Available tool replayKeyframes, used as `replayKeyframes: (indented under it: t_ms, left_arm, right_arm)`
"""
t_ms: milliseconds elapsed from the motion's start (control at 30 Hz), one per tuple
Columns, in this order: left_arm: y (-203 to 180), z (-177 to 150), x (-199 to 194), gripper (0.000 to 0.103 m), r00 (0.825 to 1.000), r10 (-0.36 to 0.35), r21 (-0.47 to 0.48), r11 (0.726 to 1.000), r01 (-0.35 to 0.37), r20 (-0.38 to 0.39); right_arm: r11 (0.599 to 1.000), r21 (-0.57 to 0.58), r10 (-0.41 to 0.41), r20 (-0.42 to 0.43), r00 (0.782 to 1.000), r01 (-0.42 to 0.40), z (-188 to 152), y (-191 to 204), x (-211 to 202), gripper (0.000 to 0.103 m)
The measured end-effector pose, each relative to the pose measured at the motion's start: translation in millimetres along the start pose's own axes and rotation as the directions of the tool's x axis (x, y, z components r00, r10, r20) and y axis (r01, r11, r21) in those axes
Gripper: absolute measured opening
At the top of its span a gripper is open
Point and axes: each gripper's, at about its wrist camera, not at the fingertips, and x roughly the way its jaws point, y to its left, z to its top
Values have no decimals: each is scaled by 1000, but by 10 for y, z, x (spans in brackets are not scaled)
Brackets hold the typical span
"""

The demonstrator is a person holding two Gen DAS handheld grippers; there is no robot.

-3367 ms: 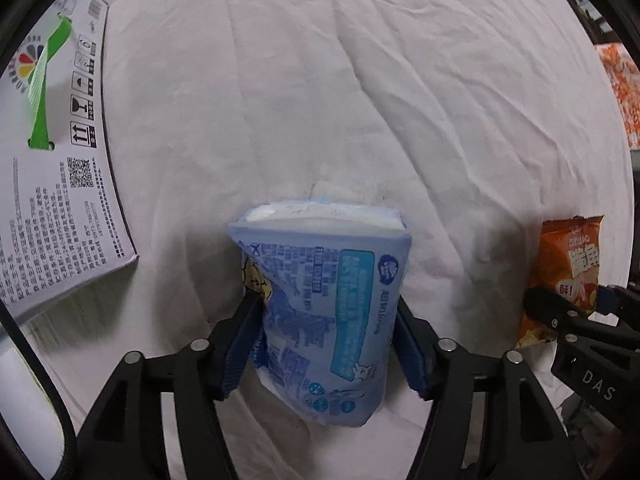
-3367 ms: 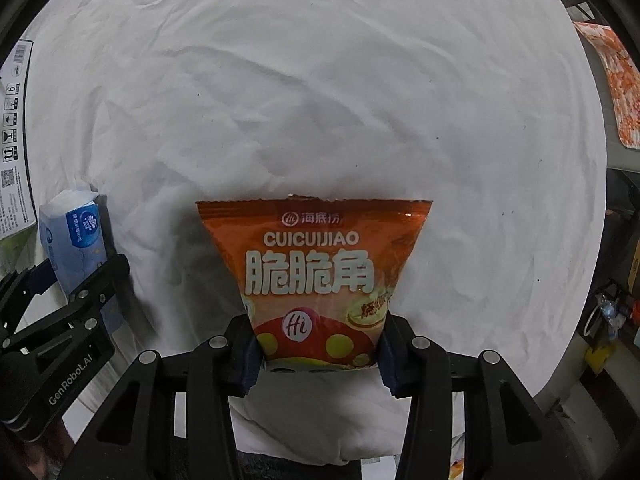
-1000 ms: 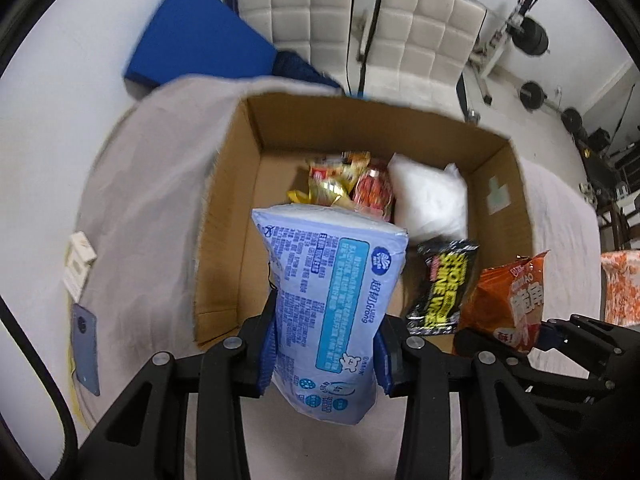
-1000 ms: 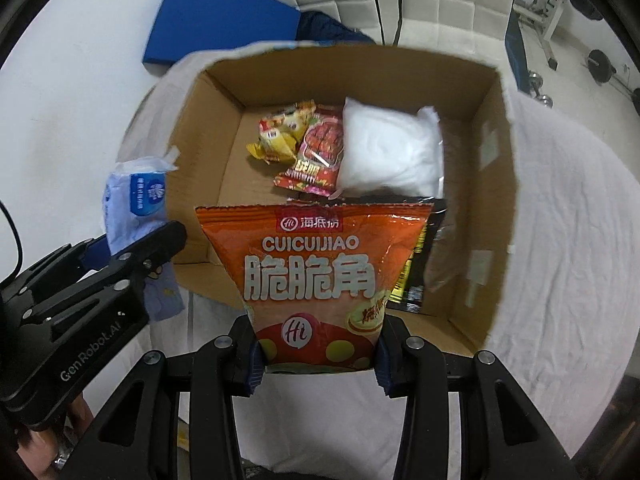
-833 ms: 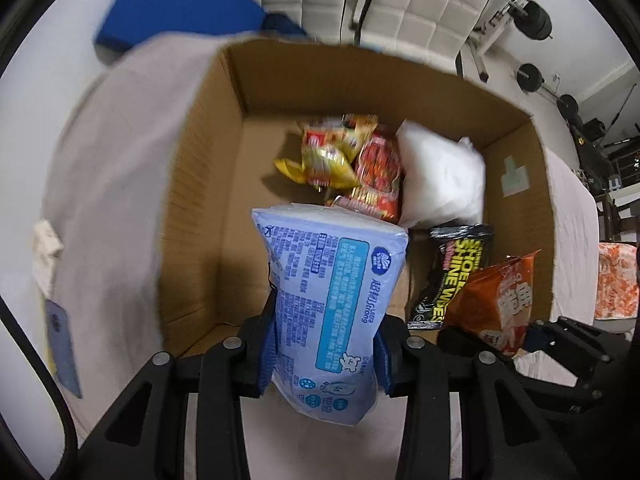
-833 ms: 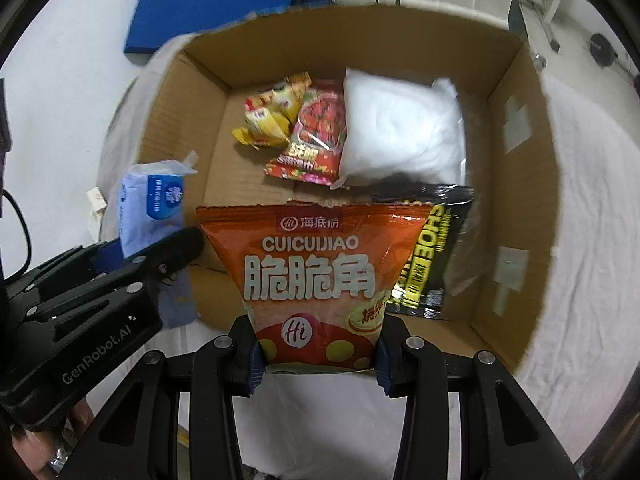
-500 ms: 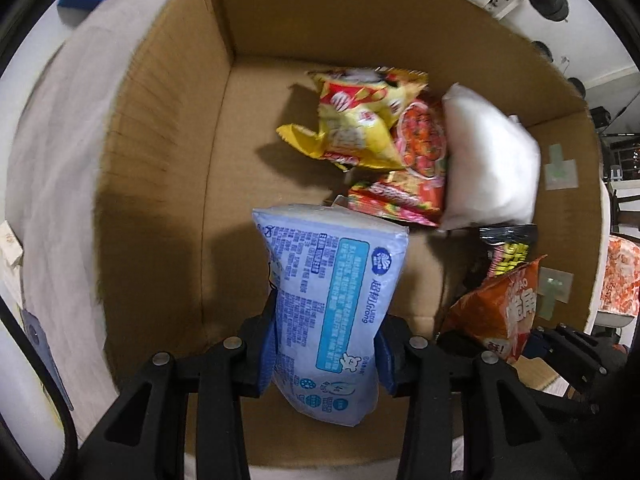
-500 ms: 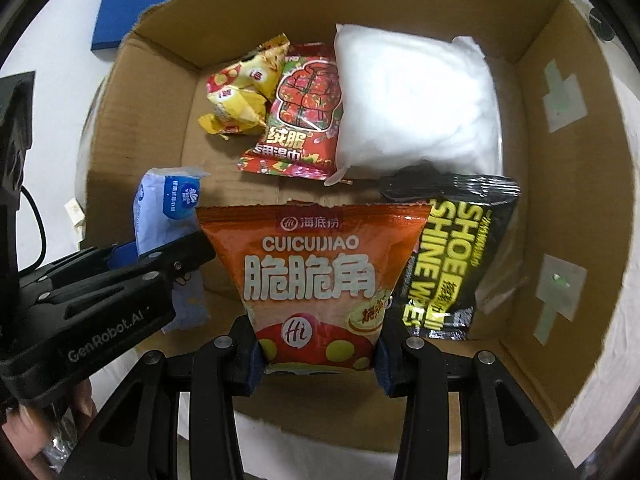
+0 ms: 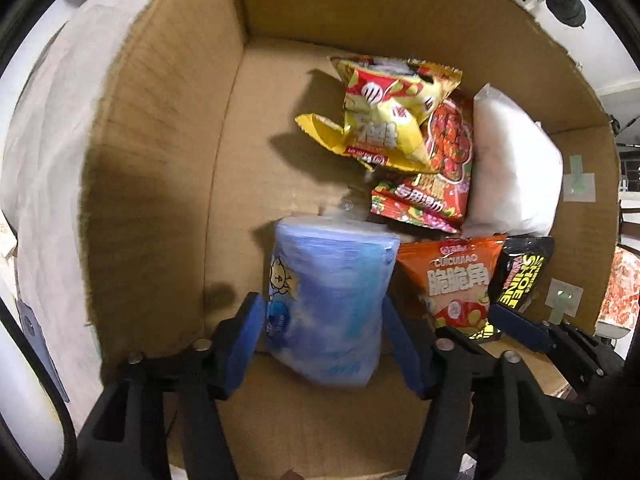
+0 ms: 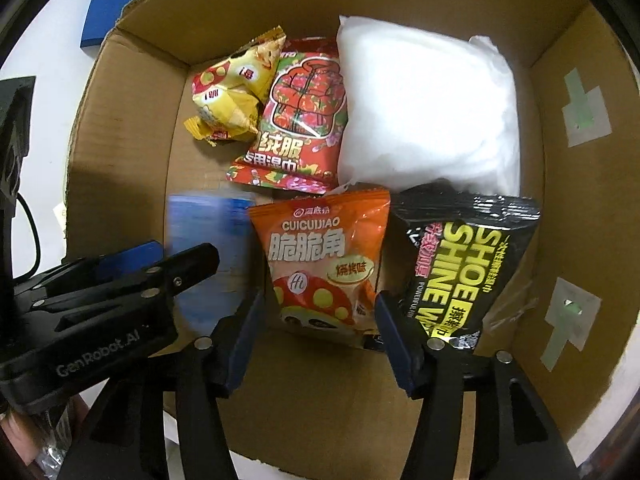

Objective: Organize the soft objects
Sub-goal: 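Carry both packs into the box front row and open both tools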

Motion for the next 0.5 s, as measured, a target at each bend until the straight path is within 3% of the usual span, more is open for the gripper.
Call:
replayKeyframes:
  t_ms: [100,233,333,500]
  left_arm:
    - [2,-15,-121,69,1000,2,-6,1000,-2,31]
    - [-94,-66,-315,83,996,18,2,1000,-18,84]
    - [-155,-119,-498,85,991,34,6,999,-35,132]
    - [-222,-257,-759,97,978,55,3,998,-57,201]
  right_arm:
    - [1000,1,-9,15,1000,9,24,-12,-100,70]
    - [999,3,-33,38,999,33,7,-79,-279,70]
    - [999,10,-46,64,997,46,-45,-178,-485,73]
    - [996,12,-92,120,988,91,-99,-243,-752,103]
